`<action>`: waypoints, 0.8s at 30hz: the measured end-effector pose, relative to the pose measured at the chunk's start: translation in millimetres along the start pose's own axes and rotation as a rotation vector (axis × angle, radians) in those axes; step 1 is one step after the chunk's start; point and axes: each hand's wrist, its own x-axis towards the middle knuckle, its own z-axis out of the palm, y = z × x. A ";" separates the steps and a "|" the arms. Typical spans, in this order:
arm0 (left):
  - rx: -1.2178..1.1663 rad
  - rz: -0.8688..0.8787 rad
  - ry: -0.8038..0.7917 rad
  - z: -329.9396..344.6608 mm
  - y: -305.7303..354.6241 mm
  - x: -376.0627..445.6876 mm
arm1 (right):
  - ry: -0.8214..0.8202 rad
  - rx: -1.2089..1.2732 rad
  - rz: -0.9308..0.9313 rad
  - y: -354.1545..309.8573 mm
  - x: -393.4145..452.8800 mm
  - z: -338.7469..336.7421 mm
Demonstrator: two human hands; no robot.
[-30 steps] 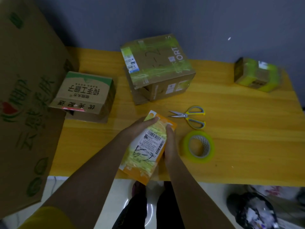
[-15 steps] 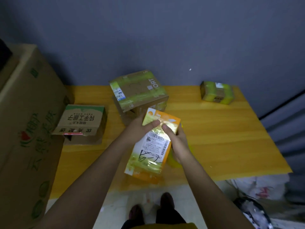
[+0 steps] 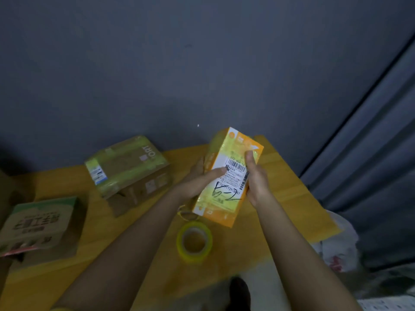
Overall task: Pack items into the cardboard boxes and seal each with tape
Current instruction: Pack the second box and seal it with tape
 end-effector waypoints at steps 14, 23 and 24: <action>-0.306 -0.271 0.572 59.7 45.5 177.6 | -0.431 -0.517 0.116 -14.3 144.9 -101.3; -0.017 -0.496 0.738 55.6 5.5 183.9 | -0.612 -0.548 0.408 43.0 206.9 -83.8; -0.017 -0.516 0.763 51.3 -3.7 182.5 | -0.610 -0.549 0.462 52.9 213.1 -80.9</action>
